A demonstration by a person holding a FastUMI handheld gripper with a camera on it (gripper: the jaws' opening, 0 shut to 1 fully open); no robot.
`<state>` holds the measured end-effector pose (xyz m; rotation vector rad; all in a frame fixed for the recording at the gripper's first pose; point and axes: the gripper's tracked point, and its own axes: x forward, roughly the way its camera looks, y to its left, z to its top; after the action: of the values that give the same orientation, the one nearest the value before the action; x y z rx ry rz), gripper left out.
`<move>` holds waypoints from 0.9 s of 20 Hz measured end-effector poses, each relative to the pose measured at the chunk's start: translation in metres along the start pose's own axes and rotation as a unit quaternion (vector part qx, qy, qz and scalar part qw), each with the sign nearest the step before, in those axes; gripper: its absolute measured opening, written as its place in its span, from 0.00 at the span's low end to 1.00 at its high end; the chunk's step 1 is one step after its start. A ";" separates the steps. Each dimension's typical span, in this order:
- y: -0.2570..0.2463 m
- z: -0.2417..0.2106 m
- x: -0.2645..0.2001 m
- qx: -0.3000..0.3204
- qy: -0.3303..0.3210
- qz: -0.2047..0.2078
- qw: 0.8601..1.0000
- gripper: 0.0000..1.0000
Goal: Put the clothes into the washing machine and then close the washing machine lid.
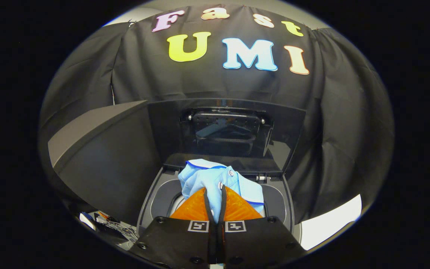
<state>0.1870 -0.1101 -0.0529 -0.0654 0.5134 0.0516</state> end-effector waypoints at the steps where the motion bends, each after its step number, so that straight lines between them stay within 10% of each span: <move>1: 0.000 -0.005 0.003 0.001 0.006 -0.001 1.000 0.02; 18: -0.007 -0.050 0.033 0.015 0.076 -0.009 0.997 0.04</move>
<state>0.1914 -0.1198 -0.1124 -0.0453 0.6648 0.0205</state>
